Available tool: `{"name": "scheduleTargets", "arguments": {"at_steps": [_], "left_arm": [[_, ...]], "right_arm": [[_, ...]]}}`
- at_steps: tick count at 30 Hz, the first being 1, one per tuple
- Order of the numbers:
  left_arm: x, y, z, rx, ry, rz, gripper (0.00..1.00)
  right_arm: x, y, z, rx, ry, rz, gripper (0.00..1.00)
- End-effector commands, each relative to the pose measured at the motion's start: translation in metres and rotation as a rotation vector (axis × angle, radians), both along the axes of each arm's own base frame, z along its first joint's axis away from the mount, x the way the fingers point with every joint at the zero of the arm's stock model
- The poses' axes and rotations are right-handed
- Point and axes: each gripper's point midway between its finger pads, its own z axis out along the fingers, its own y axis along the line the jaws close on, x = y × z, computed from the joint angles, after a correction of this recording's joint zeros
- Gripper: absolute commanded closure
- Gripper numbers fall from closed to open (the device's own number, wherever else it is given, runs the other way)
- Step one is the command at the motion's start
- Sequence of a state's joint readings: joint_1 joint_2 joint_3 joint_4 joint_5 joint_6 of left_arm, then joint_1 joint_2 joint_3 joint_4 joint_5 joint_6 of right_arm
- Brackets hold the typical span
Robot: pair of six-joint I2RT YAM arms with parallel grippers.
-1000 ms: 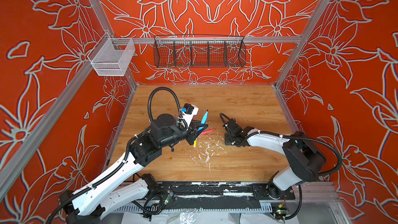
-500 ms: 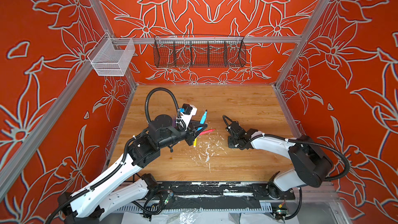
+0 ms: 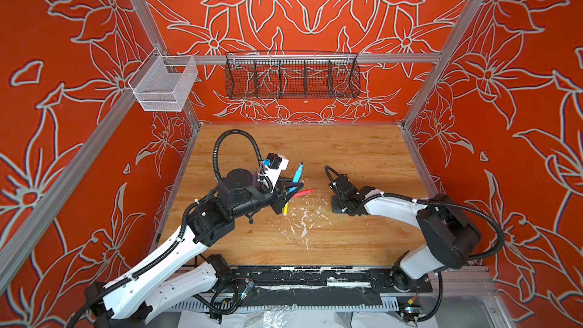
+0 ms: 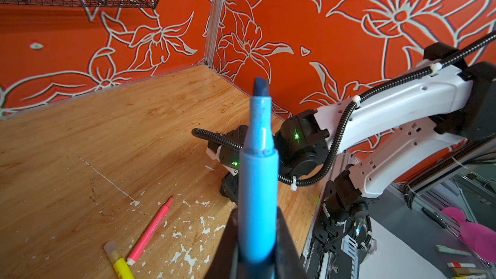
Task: Insert the pens into the pen caps
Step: 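Close the right gripper on the translucent cap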
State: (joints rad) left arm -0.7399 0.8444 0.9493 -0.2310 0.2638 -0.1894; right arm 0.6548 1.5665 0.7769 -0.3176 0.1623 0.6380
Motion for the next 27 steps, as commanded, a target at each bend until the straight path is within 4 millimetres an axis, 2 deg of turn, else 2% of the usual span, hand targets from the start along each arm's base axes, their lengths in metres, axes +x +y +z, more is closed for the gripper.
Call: {"name": "scheduleTargets", "arguments": {"at_steps": [1, 7, 11, 14, 20, 27], "left_arm": [[-0.002, -0.001, 0.007, -0.015, -0.030, -0.012, 1.00], [-0.002, -0.001, 0.007, -0.014, -0.032, -0.010, 1.00], [-0.002, -0.001, 0.007, -0.012, -0.033, -0.009, 1.00], [-0.002, 0.000, 0.006, -0.011, -0.032, -0.009, 1.00], [-0.001, 0.000, 0.007, -0.012, -0.033, -0.006, 1.00], [-0.002, 0.000, 0.008, -0.014, -0.035, -0.007, 1.00]], "right_arm": [[-0.027, -0.006, -0.032, -0.019, 0.150, 0.012, 0.75], [-0.026, -0.004, -0.034, -0.020, 0.158, 0.016, 0.76], [-0.026, -0.004, -0.034, -0.021, 0.161, 0.015, 0.83], [-0.027, -0.006, -0.033, -0.029, 0.159, 0.015, 0.84], [-0.030, -0.009, -0.023, -0.033, 0.147, 0.022, 0.73], [-0.036, -0.013, -0.014, -0.029, 0.142, 0.045, 0.70]]}}
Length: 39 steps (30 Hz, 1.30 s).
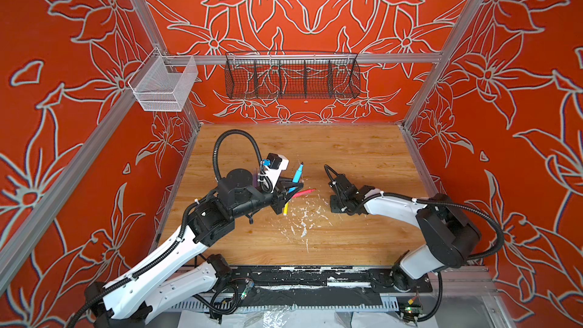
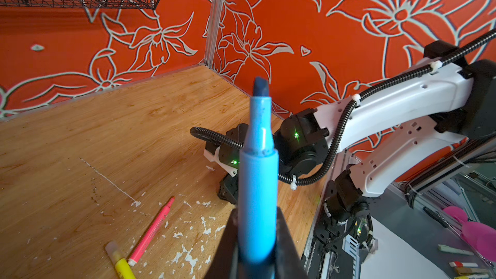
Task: Insert the pens into the pen caps
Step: 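Close the right gripper on the translucent cap, then lift the cap with the right gripper and swing it toward the blue marker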
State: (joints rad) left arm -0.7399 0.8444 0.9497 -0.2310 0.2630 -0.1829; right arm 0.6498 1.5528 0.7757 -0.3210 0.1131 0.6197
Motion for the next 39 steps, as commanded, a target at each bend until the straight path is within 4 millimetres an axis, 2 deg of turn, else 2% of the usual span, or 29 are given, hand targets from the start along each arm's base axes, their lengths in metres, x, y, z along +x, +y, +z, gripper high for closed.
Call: {"name": "scheduleTargets", "arguments": {"at_steps": [1, 5, 9, 24, 28, 36, 39], "left_arm": [[-0.002, 0.000, 0.007, -0.018, -0.028, -0.007, 1.00], [-0.002, 0.000, 0.007, -0.018, -0.026, -0.008, 1.00], [-0.003, 0.000, 0.008, -0.021, -0.028, -0.011, 1.00], [-0.005, 0.001, 0.009, -0.024, -0.031, -0.012, 1.00], [-0.005, 0.002, 0.009, -0.024, -0.032, -0.010, 1.00], [-0.005, 0.001, 0.009, -0.023, -0.032, -0.017, 1.00], [-0.006, -0.002, 0.008, -0.019, -0.027, -0.034, 1.00]], "right_arm": [[-0.033, -0.019, -0.016, -0.067, 0.119, 0.019, 0.70], [-0.034, -0.021, -0.015, -0.070, 0.116, 0.022, 0.70], [-0.033, -0.021, -0.020, -0.081, 0.127, 0.027, 0.76], [-0.031, -0.021, -0.033, -0.116, 0.152, 0.026, 0.76], [-0.031, -0.020, -0.034, -0.117, 0.157, 0.029, 0.82], [-0.030, -0.021, -0.023, -0.092, 0.121, 0.013, 0.94], [-0.029, -0.018, -0.006, -0.039, 0.070, 0.006, 0.95]]}}
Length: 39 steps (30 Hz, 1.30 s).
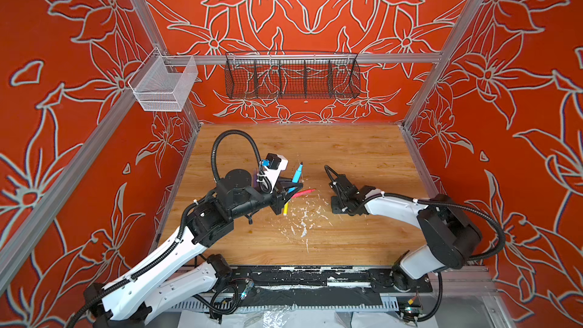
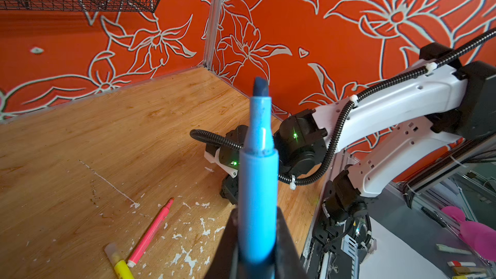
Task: Insert the pens into the pen caps
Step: 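Lift the cap with the right gripper and swing it toward the blue marker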
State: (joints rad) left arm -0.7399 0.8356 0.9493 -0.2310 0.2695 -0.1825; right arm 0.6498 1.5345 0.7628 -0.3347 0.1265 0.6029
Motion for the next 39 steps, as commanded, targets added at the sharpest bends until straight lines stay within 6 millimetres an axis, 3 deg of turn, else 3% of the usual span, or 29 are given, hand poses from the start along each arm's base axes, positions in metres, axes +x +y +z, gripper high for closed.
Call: {"name": "scheduleTargets", "arguments": {"at_steps": [1, 4, 12, 17, 22, 31, 39], "left_arm": [[-0.003, -0.004, 0.005, -0.011, -0.019, -0.031, 1.00], [-0.003, -0.011, 0.002, -0.008, -0.007, -0.057, 1.00], [-0.007, -0.028, 0.009, -0.083, -0.013, -0.108, 1.00], [-0.012, -0.034, 0.014, -0.134, -0.020, -0.121, 1.00], [-0.013, -0.044, 0.011, -0.137, -0.008, -0.152, 1.00], [-0.012, -0.078, -0.005, -0.081, 0.036, -0.212, 1.00], [-0.014, -0.101, -0.013, -0.059, 0.046, -0.242, 1.00]], "right_arm": [[-0.024, -0.012, 0.003, 0.005, 0.046, -0.008, 0.96], [-0.023, -0.015, 0.042, 0.064, -0.051, -0.022, 0.97], [-0.031, -0.027, 0.190, 0.337, -0.418, -0.062, 1.00], [-0.047, -0.013, 0.285, 0.653, -0.623, 0.004, 1.00], [-0.067, 0.000, 0.348, 0.937, -0.750, 0.092, 1.00], [-0.089, 0.011, 0.406, 1.321, -0.877, 0.191, 1.00], [-0.087, 0.024, 0.403, 1.361, -0.852, 0.213, 1.00]]}}
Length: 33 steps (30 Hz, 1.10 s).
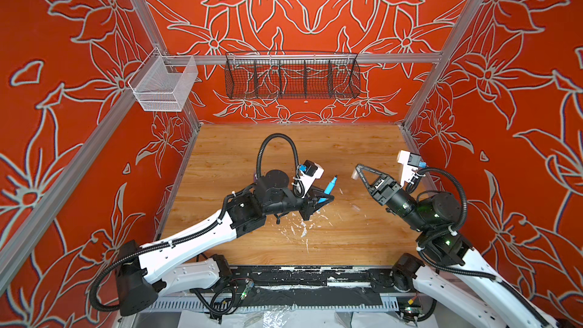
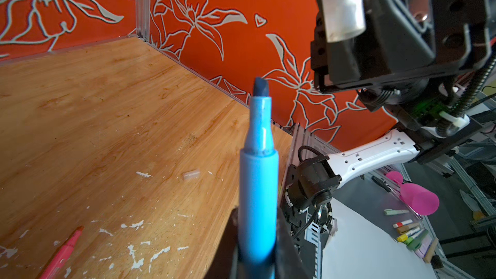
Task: Insert the pens into the pen caps
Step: 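Lift the cap with the right gripper and swing it toward the blue marker, then align the held cap above the blue marker tip with the right gripper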
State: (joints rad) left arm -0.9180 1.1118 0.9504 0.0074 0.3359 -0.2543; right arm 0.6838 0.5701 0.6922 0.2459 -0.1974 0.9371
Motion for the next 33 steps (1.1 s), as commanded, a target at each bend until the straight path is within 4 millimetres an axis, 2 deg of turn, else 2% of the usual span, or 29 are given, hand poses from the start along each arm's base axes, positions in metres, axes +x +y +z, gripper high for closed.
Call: {"name": "scheduleTargets", "arguments": {"at_steps": [1, 12, 19, 29, 33], "left_arm": [[-0.001, -0.009, 0.021, -0.053, -0.045, -0.015, 1.00], [-0.006, -0.020, 0.018, -0.043, -0.049, -0.038, 1.00], [-0.007, -0.015, 0.021, -0.041, -0.064, -0.026, 1.00], [-0.007, -0.014, 0.021, -0.032, -0.071, -0.022, 1.00], [-0.008, -0.013, 0.021, -0.034, -0.072, -0.023, 1.00]], "right_arm": [[-0.008, 0.004, 0.011, 0.064, -0.033, 0.045, 1.00], [0.000, 0.018, -0.004, 0.020, -0.013, 0.032, 1.00], [0.010, 0.013, -0.014, -0.012, 0.000, -0.041, 1.00], [0.014, 0.015, -0.016, -0.027, -0.001, -0.049, 1.00], [0.017, 0.010, -0.019, -0.045, -0.001, -0.088, 1.00]]}}
